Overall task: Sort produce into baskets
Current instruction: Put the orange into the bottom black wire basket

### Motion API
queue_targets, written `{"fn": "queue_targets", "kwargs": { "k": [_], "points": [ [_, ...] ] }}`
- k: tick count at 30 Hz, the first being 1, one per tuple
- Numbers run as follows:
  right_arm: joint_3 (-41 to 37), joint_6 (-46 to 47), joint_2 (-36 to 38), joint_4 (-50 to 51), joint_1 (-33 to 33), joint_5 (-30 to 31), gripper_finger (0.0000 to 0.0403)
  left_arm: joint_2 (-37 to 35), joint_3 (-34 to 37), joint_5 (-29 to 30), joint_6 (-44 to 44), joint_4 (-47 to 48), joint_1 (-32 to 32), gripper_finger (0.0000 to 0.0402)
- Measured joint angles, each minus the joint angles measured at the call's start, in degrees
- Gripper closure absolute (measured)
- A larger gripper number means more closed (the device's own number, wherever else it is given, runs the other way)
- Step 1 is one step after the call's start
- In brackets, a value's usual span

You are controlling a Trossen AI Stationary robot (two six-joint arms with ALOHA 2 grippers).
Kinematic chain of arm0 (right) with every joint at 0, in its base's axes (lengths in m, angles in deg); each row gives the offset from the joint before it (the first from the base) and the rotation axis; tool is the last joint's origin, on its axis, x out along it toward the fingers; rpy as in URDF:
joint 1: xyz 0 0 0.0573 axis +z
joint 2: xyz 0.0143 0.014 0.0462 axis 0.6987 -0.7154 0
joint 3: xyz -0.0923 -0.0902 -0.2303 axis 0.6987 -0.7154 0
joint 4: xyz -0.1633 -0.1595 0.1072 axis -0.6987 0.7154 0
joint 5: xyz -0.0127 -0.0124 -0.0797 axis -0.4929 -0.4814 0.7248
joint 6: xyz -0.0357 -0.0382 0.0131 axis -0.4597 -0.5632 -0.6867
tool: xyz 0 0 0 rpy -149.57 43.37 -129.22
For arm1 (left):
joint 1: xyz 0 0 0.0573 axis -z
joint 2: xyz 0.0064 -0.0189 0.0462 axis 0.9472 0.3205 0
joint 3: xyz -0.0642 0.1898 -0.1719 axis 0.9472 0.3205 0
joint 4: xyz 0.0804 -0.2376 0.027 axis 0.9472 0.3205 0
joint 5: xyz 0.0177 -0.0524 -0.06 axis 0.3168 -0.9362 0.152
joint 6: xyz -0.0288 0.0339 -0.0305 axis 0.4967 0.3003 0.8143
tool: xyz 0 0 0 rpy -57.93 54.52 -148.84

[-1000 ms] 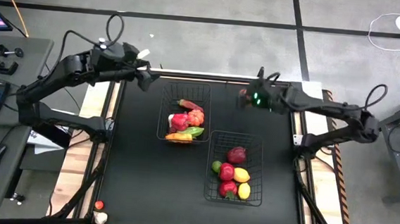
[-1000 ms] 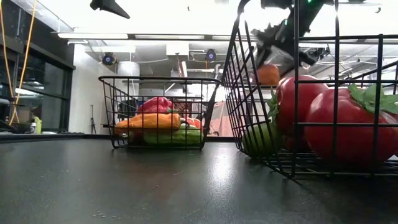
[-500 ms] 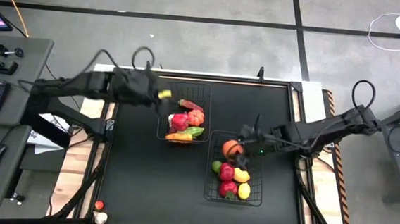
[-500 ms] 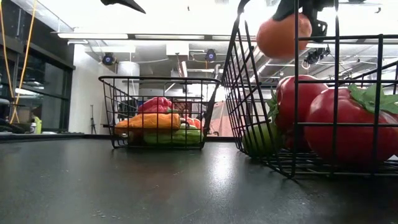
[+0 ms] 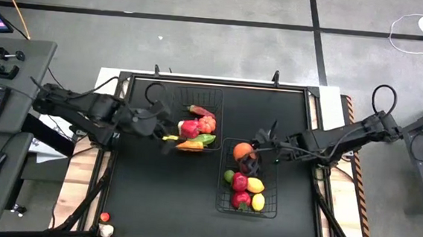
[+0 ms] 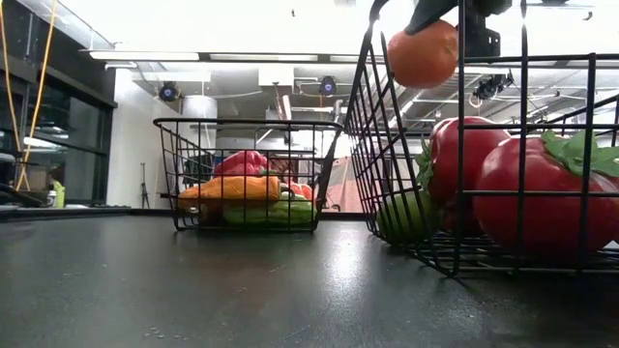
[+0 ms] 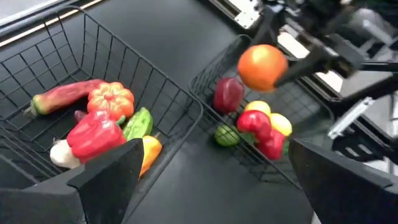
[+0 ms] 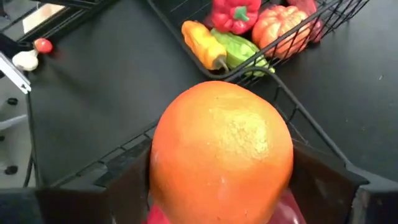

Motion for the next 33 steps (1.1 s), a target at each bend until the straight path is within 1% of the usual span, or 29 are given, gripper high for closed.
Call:
{"fn": "queue_targets", "kwargs": {
  "k": [3,7,10,13,14,16,18,20,23,27,33],
  "points": [
    [0.0,-0.3,0.0,-0.3,-0.6,0.0,0.0091,-2.1,0.0,0.1,0.0,1.5,1.5,0.0012],
    [0.0,0.5,0.0,-0.3,-0.9,-0.1,0.0090,-4.1,0.0,0.1,-2.6,4.3,4.2,0.0012],
    [0.0,0.5,0.0,-0.3,-0.9,-2.3,0.0090,-5.2,0.0,0.0,-2.9,7.0,5.9,0.0012],
    [0.0,0.1,0.0,-0.3,-1.1,-6.6,0.0090,-6.0,0.0,0.1,-2.5,9.0,7.0,0.0012],
    [0.0,-0.7,0.0,-0.3,-1.2,-9.3,0.0090,-6.2,0.0,0.1,-2.5,9.4,7.2,0.0012],
    [0.0,-2.4,0.0,-0.3,-2.3,-17.5,0.0090,-6.6,0.0,0.1,-2.6,9.8,7.7,0.0012],
    [0.0,-1.4,-0.4,-0.3,-3.3,-22.6,0.0090,-6.8,0.0,0.1,-3.1,9.8,8.2,0.0012],
    [0.0,-0.8,-0.5,-0.3,-4.3,-22.9,0.0090,-6.8,0.0,0.1,-4.3,9.8,8.4,0.0012],
    [0.0,2.7,-0.4,-0.3,-5.4,-21.2,0.0090,-6.8,0.0,0.1,-6.0,9.8,8.4,0.0012],
    [0.0,6.9,-0.4,-0.3,-6.4,-21.1,0.0090,-6.8,0.0,0.1,-6.9,9.8,8.4,0.0012],
    [0.0,8.2,-0.4,-0.4,-8.1,-20.9,0.0090,-6.3,0.0,-0.4,-6.5,9.7,8.4,0.0012]
  ]
}}
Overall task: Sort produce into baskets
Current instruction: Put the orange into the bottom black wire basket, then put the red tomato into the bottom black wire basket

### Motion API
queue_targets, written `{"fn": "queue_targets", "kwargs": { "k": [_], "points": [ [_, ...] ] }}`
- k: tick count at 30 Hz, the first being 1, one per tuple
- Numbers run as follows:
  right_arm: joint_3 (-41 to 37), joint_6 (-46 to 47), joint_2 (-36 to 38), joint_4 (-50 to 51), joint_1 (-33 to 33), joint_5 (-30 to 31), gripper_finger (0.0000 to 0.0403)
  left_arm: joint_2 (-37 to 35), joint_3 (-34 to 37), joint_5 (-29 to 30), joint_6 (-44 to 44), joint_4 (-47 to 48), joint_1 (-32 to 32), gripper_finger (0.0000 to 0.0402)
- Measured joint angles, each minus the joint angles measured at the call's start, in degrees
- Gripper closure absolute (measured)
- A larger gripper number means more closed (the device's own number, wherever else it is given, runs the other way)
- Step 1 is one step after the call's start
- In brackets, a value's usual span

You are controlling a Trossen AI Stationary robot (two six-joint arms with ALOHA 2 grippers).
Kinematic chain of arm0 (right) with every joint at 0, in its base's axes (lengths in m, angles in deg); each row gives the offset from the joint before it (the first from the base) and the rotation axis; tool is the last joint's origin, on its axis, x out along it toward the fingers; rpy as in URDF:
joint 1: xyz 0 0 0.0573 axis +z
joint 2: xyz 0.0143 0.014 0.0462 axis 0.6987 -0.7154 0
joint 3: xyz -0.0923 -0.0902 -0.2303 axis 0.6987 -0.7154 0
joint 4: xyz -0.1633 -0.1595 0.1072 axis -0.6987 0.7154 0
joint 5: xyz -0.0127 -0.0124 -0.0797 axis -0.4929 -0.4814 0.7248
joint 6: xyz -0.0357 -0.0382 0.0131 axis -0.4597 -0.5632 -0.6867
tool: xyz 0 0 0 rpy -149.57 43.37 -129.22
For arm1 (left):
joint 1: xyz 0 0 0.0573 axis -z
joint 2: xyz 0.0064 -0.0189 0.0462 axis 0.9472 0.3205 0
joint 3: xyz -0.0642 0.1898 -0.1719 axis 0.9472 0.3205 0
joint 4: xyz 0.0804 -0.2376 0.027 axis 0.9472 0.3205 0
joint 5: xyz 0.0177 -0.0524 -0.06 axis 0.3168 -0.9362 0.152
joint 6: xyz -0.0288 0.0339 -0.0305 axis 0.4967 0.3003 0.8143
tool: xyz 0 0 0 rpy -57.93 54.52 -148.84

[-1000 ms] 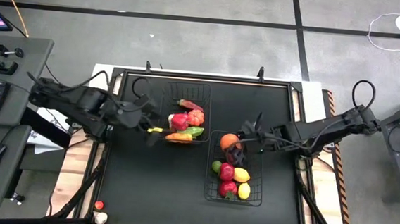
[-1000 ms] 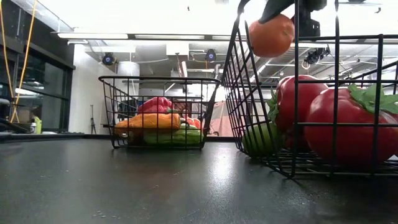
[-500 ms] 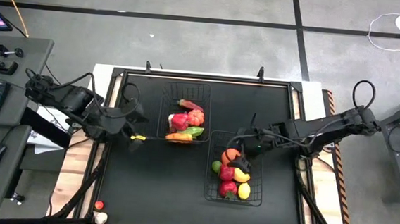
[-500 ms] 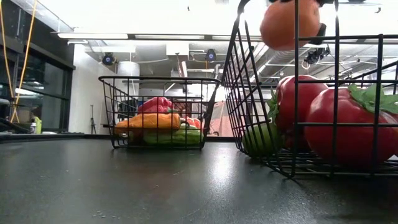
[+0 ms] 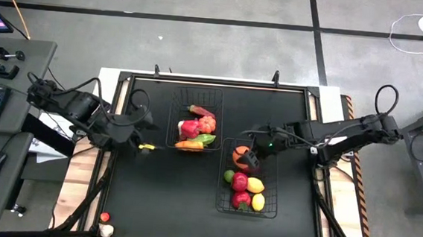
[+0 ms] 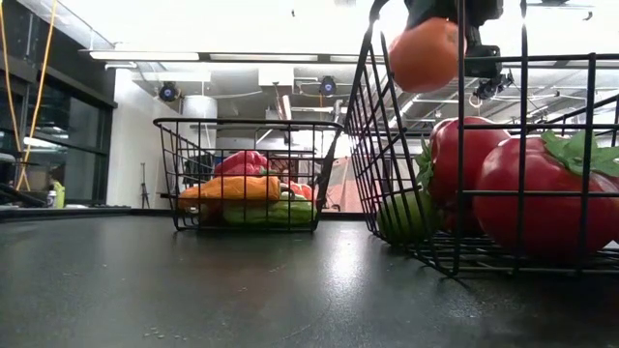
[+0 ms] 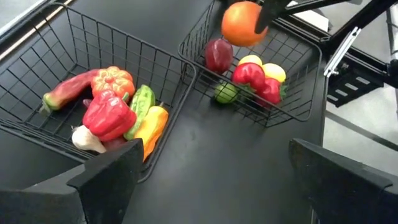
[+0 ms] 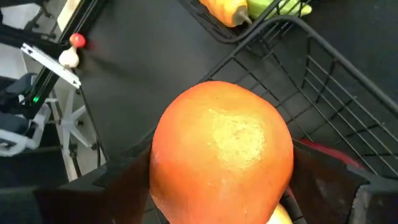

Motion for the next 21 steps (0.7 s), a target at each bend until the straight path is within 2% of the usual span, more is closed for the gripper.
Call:
{"fn": "queue_targets", "kwargs": {
  "k": [9,17,21],
  "points": [
    [0.0,-5.1,0.0,-1.7,0.3,-2.3,0.0084,3.0,0.0,-2.8,-0.6,-0.3,0.0,0.0012],
    [0.0,-6.9,-0.3,0.3,0.4,-2.5,0.0009,5.3,0.0,-3.1,-1.6,-0.4,-0.1,0.0012],
    [0.0,-8.3,-0.2,-0.4,0.1,-4.6,0.0030,4.6,0.0,-4.7,-1.2,-0.4,-0.1,0.0012]
  ]
}}
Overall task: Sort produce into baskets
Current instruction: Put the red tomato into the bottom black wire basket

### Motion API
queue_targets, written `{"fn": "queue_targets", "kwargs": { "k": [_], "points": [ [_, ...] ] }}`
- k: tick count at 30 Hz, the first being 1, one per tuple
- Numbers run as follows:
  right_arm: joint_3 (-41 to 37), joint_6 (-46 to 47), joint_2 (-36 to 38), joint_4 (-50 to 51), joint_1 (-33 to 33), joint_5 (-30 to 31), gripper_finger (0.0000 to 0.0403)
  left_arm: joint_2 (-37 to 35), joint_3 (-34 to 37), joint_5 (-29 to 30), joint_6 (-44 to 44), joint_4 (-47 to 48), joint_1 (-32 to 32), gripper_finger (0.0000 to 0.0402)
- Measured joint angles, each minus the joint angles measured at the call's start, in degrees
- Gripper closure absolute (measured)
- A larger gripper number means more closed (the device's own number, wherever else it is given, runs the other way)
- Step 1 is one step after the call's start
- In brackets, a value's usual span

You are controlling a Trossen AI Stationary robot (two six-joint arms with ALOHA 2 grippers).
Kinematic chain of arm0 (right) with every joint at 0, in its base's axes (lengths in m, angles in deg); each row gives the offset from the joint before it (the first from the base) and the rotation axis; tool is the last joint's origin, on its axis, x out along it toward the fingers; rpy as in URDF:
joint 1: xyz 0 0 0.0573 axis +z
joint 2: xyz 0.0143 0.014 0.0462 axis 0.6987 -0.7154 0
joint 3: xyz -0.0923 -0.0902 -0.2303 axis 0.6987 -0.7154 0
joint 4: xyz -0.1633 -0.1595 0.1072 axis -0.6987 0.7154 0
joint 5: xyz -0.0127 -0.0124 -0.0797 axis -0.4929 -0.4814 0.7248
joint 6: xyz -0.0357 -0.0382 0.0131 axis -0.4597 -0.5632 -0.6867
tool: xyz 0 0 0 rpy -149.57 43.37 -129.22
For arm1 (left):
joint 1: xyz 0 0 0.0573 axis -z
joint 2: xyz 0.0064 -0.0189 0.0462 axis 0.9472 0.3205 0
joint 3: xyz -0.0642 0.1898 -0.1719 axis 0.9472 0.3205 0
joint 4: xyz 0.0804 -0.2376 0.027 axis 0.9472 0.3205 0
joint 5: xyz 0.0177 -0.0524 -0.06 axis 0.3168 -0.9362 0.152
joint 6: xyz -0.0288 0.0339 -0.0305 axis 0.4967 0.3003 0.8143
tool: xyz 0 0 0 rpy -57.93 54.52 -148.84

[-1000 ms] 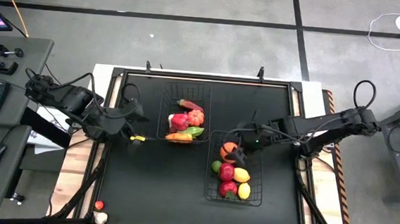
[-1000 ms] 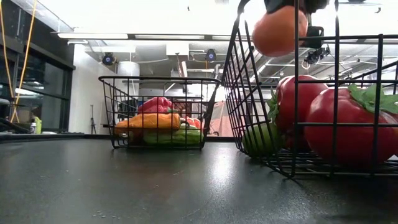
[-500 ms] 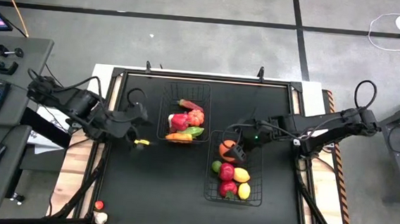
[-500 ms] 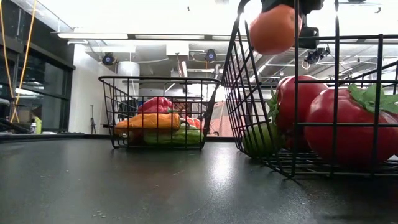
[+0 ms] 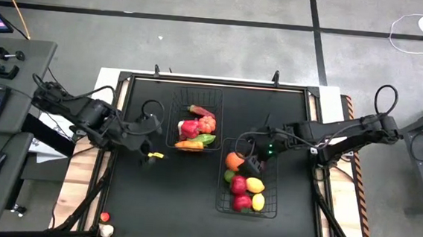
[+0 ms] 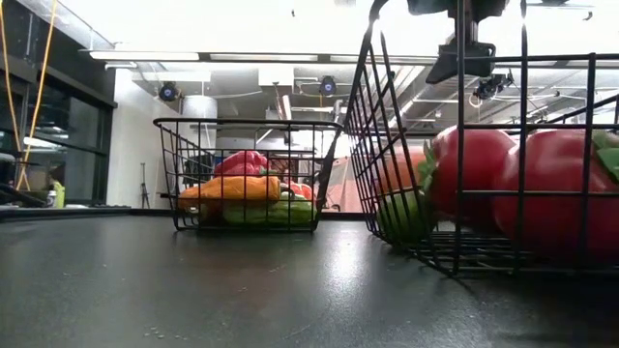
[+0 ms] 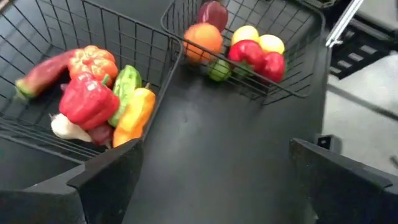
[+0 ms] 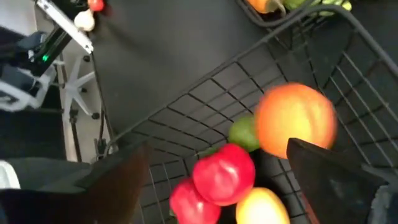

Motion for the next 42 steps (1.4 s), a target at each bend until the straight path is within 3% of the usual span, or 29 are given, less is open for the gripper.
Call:
{"fn": "queue_targets", "kwargs": {
  "k": [4,7,13,17,23,29,39,42],
  "points": [
    [0.0,-2.8,0.3,-0.4,-0.2,-0.2,0.0038,-0.4,0.0,-2.3,6.9,2.9,0.0,0.0012],
    [0.0,-3.8,0.3,-0.3,-0.2,1.1,0.0037,1.8,-0.1,-8.9,14.0,10.6,1.3,0.0012],
    [0.0,-4.3,0.3,-0.3,-0.2,11.2,0.0036,11.7,-0.1,-15.9,16.6,21.4,12.5,0.0012],
    [0.0,-3.7,0.3,-0.3,-0.2,14.6,0.0036,19.6,0.0,-22.1,11.2,17.8,17.8,0.0012],
    [0.0,-3.2,0.3,-0.3,-0.2,14.7,0.0036,27.2,0.0,-31.7,6.0,11.2,21.7,0.0012],
    [0.0,-3.7,0.3,-0.2,-0.2,14.5,0.0036,27.8,8.4,-45.3,11.5,-5.2,23.5,0.0012],
    [0.0,-5.7,-0.3,0.2,-0.2,15.8,0.0036,27.4,22.5,-55.6,17.2,-6.7,27.3,0.0012],
    [-0.1,-5.7,-0.3,0.2,-0.2,15.9,0.0036,27.4,24.5,-56.0,20.4,-6.5,27.5,0.0012]
  ]
}}
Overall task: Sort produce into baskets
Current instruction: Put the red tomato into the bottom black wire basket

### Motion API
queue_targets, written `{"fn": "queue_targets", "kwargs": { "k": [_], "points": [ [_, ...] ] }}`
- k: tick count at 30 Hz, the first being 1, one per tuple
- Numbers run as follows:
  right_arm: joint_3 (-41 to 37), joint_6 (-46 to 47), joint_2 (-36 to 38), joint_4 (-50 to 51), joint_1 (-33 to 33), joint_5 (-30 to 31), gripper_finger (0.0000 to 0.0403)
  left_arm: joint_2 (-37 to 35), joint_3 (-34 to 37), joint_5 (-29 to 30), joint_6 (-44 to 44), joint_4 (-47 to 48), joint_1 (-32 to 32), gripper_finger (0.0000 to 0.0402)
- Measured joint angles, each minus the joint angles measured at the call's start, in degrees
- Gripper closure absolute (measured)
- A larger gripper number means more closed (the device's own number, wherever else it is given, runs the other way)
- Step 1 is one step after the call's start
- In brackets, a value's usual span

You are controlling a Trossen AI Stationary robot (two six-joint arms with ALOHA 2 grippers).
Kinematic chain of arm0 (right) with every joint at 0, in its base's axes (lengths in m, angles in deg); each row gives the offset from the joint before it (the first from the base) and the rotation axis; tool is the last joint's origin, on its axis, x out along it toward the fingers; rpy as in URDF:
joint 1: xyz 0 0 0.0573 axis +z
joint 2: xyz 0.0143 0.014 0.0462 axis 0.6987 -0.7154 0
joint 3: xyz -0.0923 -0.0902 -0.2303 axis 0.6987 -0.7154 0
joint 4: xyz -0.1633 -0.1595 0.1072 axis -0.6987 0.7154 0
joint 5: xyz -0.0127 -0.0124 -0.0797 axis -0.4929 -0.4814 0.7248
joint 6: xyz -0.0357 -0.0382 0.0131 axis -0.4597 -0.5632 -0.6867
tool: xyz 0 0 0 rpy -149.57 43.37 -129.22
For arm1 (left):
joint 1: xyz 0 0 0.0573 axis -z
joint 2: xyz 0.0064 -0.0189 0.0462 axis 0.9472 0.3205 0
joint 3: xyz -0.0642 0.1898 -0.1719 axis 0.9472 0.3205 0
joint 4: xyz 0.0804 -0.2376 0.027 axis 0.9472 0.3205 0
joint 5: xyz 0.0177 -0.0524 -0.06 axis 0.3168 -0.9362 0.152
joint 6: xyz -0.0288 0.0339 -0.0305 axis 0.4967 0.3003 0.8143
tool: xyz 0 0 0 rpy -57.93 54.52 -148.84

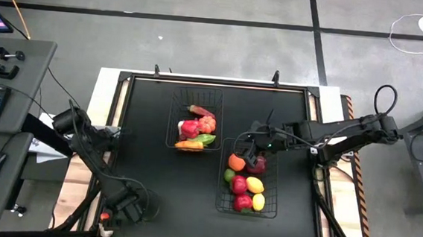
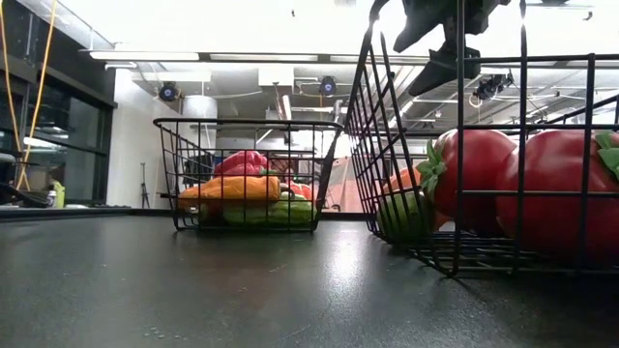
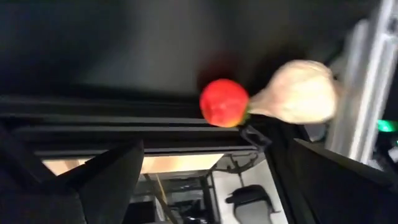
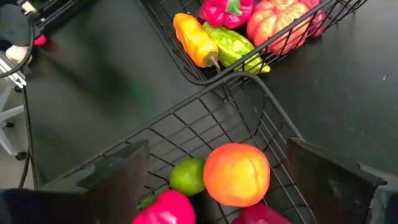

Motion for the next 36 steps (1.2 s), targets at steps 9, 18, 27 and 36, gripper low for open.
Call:
{"fn": "queue_targets", "kwargs": {
  "k": [9,18,27,36],
  "points": [
    [0.0,0.0,0.0,0.0,0.0,0.0,0.0036,0.0,1.1,0.0,6.4,-0.4,1.6,0.0012],
    [0.0,0.3,0.0,0.0,0.0,0.4,0.0036,0.0,1.1,0.6,-0.5,-1.3,3.0,0.0012],
    [0.0,9.5,0.0,0.0,0.0,-1.5,0.0036,0.0,1.1,3.4,-6.5,-1.0,2.9,0.0012],
    [-0.1,11.5,0.0,0.0,0.0,-1.5,0.0036,0.0,1.1,3.3,-13.0,-1.1,2.4,0.0012]
  ]
}}
